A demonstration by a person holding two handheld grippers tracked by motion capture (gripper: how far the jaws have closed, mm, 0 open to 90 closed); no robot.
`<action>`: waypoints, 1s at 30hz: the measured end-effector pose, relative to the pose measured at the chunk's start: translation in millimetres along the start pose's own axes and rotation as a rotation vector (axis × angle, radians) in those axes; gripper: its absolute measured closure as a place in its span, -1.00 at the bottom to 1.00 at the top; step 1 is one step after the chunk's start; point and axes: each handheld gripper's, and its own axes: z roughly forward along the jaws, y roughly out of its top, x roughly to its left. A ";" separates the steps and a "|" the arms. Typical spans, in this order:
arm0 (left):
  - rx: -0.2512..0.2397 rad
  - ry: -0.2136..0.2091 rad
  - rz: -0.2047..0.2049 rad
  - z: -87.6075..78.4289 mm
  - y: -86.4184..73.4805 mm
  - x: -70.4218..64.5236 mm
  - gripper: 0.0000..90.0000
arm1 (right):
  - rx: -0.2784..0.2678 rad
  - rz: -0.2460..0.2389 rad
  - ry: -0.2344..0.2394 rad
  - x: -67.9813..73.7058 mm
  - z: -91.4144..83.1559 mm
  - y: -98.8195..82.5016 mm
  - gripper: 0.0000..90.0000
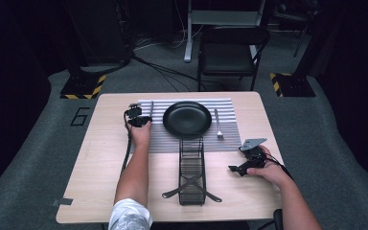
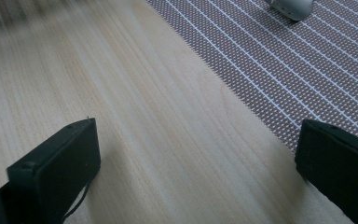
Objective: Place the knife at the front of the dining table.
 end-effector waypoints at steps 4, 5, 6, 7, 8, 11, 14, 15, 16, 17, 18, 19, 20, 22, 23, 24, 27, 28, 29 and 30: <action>-0.013 0.018 -0.005 2.4 -1.9 -1.0 0.84 | 0.001 -0.002 0.000 -0.1 0.0 0.0 -1.00; -0.015 0.024 -0.007 2.4 -2.3 -1.5 0.84 | 0.000 -0.001 0.000 -0.1 0.0 0.0 -1.00; -0.023 0.030 -0.011 2.8 -2.7 -2.0 0.84 | 0.000 0.000 0.000 0.0 0.0 0.0 -1.00; -0.026 0.031 -0.016 2.9 -3.0 -1.9 0.84 | 0.001 -0.003 0.000 -0.2 -0.1 -0.1 -1.00; -0.026 0.031 -0.016 2.9 -3.0 -1.9 0.84 | 0.001 -0.003 0.000 -0.2 -0.1 -0.1 -1.00; -0.040 0.038 -0.041 3.5 -4.3 -2.8 0.84 | 0.000 -0.002 0.000 -0.1 0.0 0.0 -1.00; -0.059 0.048 -0.064 4.2 -6.1 -4.8 0.84 | 0.001 -0.005 0.001 -0.3 -0.1 -0.1 -1.00; -0.062 0.046 -0.069 3.9 -7.3 -4.6 0.84 | 0.001 -0.003 0.001 -0.1 0.0 0.0 -1.00; -0.072 0.048 -0.076 4.2 -7.8 -4.7 0.83 | 0.000 0.000 0.000 0.0 0.0 0.0 -1.00; -0.069 0.048 -0.064 3.3 -8.3 -3.7 0.83 | 0.001 -0.003 0.000 -0.1 -0.1 -0.1 -1.00; -0.072 0.054 -0.067 3.2 -8.5 -4.2 0.83 | 0.000 -0.001 0.000 0.0 0.0 0.0 -1.00; -0.072 0.054 -0.067 3.2 -8.5 -4.2 0.83 | 0.000 -0.001 0.000 0.0 0.0 0.0 -1.00; -0.070 0.057 -0.069 3.0 -8.6 -4.3 0.83 | 0.001 -0.003 0.000 -0.2 0.0 -0.1 -1.00; -0.068 0.057 -0.061 1.9 -8.7 -3.7 0.81 | 0.001 -0.003 0.000 -0.1 0.0 0.0 -1.00; -0.070 0.060 -0.059 1.2 -8.7 -3.6 0.74 | 0.000 -0.003 0.000 -0.1 0.0 0.0 -1.00; -0.074 0.061 -0.055 0.7 -8.7 -2.6 0.74 | 0.000 -0.003 0.000 -0.1 0.0 0.0 -1.00; -0.069 0.060 -0.058 -2.4 -8.5 0.5 0.72 | 0.000 -0.001 0.000 0.0 0.0 0.0 -1.00; -0.068 0.062 -0.054 -3.7 -7.8 2.0 0.72 | 0.000 -0.001 0.000 0.0 0.0 0.0 -1.00; -0.070 0.070 -0.053 -6.8 -6.8 4.7 0.68 | 0.000 -0.001 0.000 0.0 0.1 0.0 -1.00; -0.070 0.070 -0.053 -6.8 -6.8 4.7 0.67 | 0.000 -0.001 0.000 0.0 0.1 0.0 -1.00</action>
